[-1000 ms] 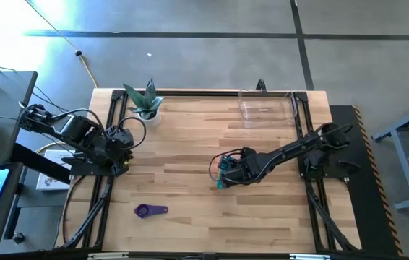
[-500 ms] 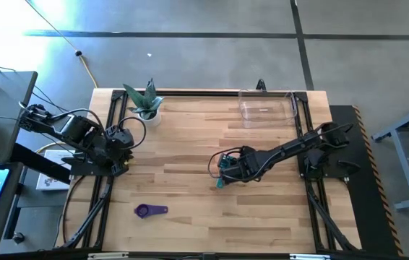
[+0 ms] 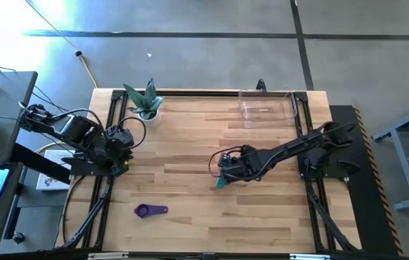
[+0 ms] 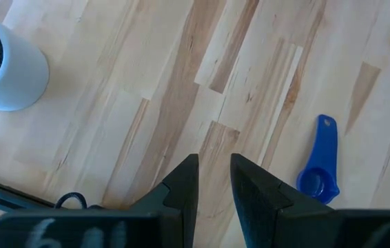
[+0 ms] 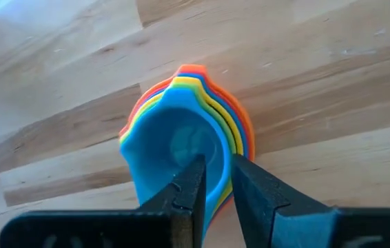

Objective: Nest measuring cups in basket
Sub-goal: Stack the purple measuring cup on top of the light blue measuring cup

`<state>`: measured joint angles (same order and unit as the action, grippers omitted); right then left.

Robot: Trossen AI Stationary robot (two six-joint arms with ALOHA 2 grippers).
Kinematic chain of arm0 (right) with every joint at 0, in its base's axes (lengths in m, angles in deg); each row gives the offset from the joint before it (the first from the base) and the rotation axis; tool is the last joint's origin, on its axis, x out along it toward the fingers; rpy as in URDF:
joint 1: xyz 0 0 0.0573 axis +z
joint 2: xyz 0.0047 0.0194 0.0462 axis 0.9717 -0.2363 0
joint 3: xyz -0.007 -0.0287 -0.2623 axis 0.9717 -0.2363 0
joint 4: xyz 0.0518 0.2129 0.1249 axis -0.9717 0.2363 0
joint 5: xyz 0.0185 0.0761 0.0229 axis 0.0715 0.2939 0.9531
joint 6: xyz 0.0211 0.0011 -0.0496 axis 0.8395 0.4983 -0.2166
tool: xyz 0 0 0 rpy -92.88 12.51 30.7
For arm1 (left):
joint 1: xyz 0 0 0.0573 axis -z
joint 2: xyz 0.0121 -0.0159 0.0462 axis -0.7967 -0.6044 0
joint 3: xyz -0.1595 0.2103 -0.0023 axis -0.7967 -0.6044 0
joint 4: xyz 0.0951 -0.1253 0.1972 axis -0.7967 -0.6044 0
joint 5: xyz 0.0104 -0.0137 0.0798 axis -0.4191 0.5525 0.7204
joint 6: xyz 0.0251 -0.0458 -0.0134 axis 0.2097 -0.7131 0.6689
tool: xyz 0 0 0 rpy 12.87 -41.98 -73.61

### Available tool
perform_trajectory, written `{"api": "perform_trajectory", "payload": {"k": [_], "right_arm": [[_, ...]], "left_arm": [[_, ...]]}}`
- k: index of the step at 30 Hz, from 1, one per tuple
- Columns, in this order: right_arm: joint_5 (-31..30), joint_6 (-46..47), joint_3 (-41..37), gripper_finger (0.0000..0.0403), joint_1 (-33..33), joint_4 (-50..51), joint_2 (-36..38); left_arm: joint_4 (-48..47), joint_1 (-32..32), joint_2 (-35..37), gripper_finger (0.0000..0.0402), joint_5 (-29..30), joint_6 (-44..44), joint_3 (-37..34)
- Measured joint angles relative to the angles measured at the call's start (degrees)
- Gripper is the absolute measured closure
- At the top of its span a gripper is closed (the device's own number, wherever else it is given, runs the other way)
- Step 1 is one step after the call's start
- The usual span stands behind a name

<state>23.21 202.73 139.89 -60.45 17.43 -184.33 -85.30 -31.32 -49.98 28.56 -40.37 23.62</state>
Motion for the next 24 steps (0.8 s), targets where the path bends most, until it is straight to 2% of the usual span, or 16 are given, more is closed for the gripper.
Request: {"api": "perform_trajectory", "payload": {"k": [6,9,14,18,24], "right_arm": [[-2.8,-2.1,0.0,0.0341,0.0,-1.2,1.4],[-4.0,-6.9,0.0,0.0341,0.0,-6.3,1.5],[-4.0,-21.4,0.0,0.0341,0.0,-23.5,1.5],[-7.3,-32.5,0.0,0.0341,0.0,-37.8,1.5],[-11.9,-47.1,0.0,0.0341,-0.2,-54.0,1.5]], "left_arm": [[0.0,0.0,0.0,0.0328,0.4,0.6,0.0],[0.0,0.0,0.0,0.0328,1.4,1.9,0.0],[0.0,0.0,0.0,0.0328,0.3,1.9,0.0],[0.0,0.0,0.0,0.0328,-2.7,1.9,0.0],[0.0,0.8,0.0,0.0328,-5.2,1.4,0.0]]}}
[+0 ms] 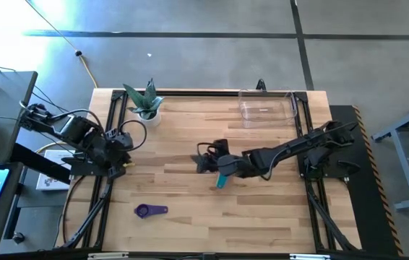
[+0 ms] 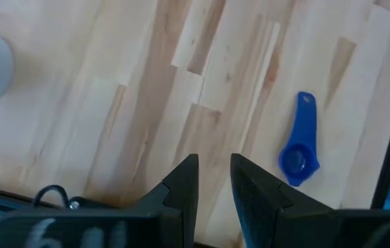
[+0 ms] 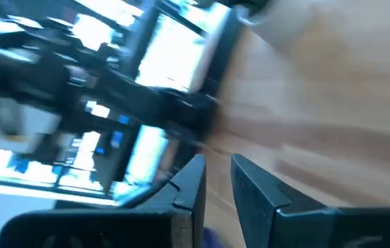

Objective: Nest measuring cups in basket
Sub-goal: Stack the purple measuring cup on top of the light blue measuring cup

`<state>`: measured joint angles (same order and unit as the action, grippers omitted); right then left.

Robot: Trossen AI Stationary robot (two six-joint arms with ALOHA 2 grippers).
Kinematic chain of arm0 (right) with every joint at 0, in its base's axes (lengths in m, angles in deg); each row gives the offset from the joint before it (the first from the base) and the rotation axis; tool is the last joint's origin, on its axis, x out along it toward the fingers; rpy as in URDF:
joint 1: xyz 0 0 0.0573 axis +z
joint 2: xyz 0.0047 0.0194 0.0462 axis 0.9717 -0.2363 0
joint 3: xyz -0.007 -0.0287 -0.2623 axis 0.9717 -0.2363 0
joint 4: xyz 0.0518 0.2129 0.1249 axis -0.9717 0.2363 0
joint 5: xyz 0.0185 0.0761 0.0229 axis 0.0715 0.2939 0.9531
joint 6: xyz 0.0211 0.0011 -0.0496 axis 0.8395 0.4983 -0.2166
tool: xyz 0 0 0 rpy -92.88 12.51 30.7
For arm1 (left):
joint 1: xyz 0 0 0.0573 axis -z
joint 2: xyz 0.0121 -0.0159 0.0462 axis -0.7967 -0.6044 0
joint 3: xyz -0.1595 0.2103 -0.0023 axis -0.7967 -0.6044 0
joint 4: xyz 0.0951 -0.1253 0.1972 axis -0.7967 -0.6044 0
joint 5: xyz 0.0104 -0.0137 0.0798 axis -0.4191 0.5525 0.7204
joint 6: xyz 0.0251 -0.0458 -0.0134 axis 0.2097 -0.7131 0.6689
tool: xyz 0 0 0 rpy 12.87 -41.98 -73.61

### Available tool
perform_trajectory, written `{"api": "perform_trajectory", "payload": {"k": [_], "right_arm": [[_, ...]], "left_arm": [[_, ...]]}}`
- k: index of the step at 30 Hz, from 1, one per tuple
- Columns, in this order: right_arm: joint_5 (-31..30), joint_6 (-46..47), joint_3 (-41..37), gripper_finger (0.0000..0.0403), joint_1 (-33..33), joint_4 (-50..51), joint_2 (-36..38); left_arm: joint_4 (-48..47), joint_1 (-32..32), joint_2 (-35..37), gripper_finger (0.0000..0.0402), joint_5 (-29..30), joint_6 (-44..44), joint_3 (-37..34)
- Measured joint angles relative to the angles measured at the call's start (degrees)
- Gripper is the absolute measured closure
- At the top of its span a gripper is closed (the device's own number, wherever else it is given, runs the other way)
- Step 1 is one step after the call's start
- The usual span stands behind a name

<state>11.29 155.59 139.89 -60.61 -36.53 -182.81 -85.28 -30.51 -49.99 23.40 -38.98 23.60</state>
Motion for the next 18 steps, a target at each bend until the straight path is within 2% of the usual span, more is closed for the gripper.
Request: {"api": "perform_trajectory", "payload": {"k": [5,9,13,18], "right_arm": [[0.1,-9.0,0.0,0.0341,-1.0,-9.8,0.0],[2.4,-15.2,0.0,0.0341,-2.2,-15.9,0.0],[8.5,-21.3,0.0,0.0341,-3.7,-21.6,0.0],[17.2,-25.3,0.0,0.0341,-5.6,-27.1,0.0]], "left_arm": [[0.0,2.9,0.0,0.0328,-0.1,-2.5,0.0],[1.3,5.8,0.0,0.0328,-0.1,-5.1,0.0],[4.2,8.7,-0.1,0.0328,-0.6,-6.5,0.0],[6.5,12.3,-1.3,0.0328,-4.9,-6.9,0.0]]}}
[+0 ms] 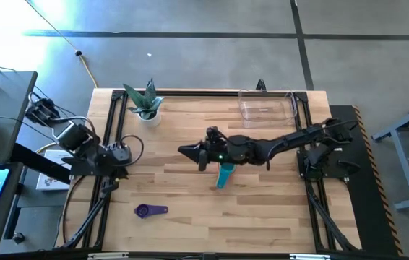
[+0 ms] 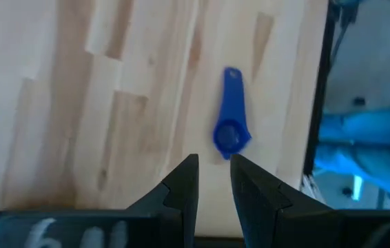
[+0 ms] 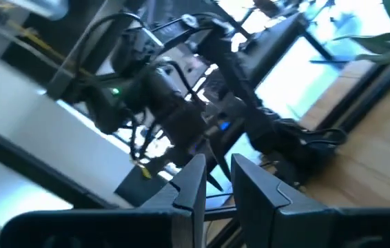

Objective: Nest measuring cups in basket
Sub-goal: Stack the purple measuring cup on top of the light blue measuring cup

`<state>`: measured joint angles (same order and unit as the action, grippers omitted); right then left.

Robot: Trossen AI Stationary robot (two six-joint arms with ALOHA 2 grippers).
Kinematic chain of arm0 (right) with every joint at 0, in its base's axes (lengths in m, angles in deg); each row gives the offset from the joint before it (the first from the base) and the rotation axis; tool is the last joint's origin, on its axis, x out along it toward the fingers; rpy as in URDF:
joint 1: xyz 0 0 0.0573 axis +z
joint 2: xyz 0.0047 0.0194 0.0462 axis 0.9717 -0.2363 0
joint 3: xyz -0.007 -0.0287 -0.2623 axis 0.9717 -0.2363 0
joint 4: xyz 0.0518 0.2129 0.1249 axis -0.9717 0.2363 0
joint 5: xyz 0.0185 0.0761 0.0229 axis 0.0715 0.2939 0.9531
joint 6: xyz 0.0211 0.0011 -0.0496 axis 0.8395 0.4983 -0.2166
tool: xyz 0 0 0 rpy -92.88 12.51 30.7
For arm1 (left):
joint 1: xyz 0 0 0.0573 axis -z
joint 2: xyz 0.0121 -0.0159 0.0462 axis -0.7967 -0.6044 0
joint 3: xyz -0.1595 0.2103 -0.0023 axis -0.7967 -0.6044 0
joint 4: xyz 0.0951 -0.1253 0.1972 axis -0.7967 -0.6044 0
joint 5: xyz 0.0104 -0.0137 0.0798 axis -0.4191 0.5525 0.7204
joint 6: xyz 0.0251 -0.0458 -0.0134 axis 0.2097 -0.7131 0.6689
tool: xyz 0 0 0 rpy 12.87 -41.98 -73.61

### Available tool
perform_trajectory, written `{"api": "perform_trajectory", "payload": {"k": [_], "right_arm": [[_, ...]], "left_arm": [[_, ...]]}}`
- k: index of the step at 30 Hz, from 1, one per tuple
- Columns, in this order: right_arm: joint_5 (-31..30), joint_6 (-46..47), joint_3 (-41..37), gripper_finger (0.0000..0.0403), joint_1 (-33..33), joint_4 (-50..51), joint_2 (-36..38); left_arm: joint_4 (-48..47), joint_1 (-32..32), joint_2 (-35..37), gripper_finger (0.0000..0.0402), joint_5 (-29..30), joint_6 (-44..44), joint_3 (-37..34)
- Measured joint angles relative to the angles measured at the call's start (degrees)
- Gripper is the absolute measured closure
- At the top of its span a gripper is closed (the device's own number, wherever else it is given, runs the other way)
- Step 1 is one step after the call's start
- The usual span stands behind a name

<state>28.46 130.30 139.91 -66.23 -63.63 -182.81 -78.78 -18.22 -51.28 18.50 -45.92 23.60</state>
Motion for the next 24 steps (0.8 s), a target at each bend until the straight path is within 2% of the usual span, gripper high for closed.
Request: {"api": "perform_trajectory", "payload": {"k": [5,10,19,24], "right_arm": [[5.0,-1.1,0.0,0.0341,-1.6,-1.0,0.0],[10.4,-2.2,0.0,0.0341,-3.2,-0.6,0.0],[16.1,-2.4,0.0,0.0341,-5.3,-0.5,0.0],[18.2,-2.4,0.0,0.0341,-5.8,-0.6,0.0]], "left_arm": [[0.1,3.2,-2.9,0.0328,-2.7,-2.1,0.0],[1.1,5.6,-6.4,0.0328,-4.0,0.0,0.0],[2.4,10.3,-15.1,0.0328,4.3,-2.1,0.0],[3.8,11.6,-20.3,0.0328,4.9,-5.1,0.0]]}}
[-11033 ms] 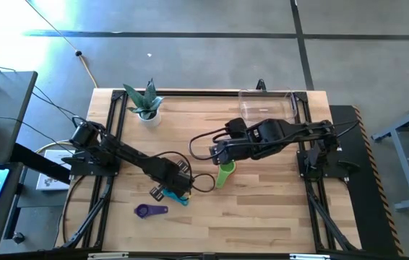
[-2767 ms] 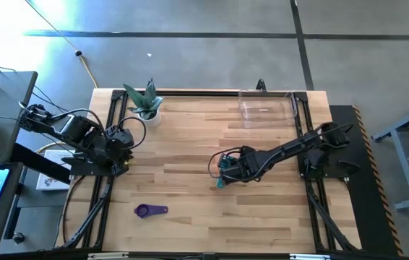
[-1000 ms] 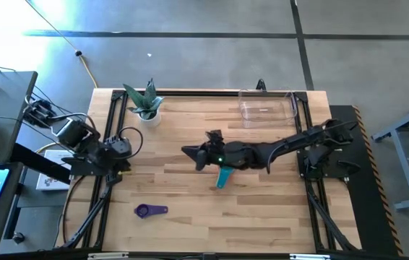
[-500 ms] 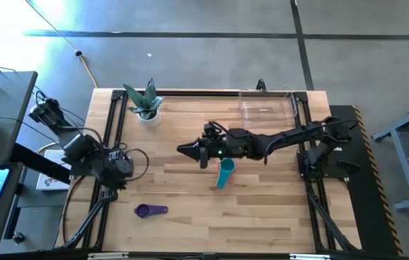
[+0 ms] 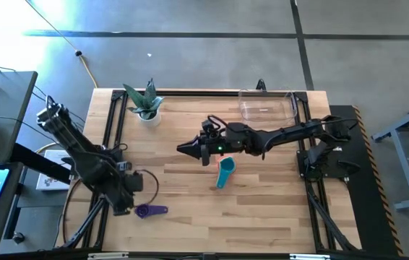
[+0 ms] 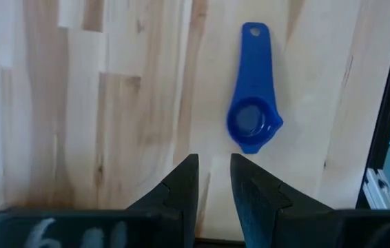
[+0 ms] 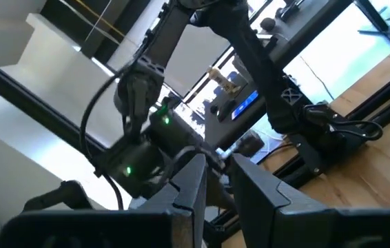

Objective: Nest measuring cups in basket
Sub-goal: Stack the purple measuring cup on top of the light blue measuring cup

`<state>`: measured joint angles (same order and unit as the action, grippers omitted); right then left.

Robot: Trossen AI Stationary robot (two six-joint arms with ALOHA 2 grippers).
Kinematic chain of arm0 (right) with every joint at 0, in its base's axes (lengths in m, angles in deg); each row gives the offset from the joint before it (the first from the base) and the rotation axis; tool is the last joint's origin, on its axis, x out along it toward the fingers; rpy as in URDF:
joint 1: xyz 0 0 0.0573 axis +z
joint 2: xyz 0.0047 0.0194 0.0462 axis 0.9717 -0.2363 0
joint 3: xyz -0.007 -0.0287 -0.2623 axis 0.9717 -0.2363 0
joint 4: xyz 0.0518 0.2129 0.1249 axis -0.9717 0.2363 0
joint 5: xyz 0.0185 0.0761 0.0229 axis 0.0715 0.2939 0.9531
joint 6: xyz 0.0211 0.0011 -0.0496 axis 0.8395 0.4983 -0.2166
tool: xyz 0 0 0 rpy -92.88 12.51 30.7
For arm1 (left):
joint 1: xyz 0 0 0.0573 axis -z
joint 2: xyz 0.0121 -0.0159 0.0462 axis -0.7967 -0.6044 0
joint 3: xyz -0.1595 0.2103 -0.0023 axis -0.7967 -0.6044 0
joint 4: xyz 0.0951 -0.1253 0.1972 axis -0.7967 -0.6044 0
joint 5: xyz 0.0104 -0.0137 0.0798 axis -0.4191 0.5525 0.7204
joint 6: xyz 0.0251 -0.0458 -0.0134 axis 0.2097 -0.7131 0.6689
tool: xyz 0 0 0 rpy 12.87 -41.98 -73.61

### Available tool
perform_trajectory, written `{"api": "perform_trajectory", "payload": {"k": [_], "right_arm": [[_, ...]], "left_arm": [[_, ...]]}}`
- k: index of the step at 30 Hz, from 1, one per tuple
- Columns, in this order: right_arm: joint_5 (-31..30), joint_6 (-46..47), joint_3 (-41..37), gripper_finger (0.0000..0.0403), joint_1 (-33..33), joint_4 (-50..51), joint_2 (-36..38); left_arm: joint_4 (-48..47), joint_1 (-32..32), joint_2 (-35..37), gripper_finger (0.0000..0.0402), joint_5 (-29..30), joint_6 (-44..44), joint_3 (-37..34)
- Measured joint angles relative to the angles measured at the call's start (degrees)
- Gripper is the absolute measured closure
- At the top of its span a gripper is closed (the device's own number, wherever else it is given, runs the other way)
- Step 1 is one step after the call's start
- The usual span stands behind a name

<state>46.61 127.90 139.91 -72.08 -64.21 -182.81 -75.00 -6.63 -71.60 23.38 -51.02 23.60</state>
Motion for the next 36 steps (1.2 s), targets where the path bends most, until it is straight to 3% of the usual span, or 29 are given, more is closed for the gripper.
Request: {"api": "perform_trajectory", "payload": {"k": [7,21,36], "right_arm": [[1.3,0.3,0.0,0.0341,-0.2,0.0,0.0],[2.8,0.4,0.0,0.0341,-0.1,0.0,0.0],[5.1,-1.2,0.0,0.0341,0.3,0.0,0.0]], "left_arm": [[5.3,2.2,-7.4,0.0328,2.2,0.0,0.0],[9.9,4.9,-18.6,0.0328,1.0,0.0,0.0],[11.9,7.1,-24.2,0.0328,1.1,-2.1,-1.0]]}}
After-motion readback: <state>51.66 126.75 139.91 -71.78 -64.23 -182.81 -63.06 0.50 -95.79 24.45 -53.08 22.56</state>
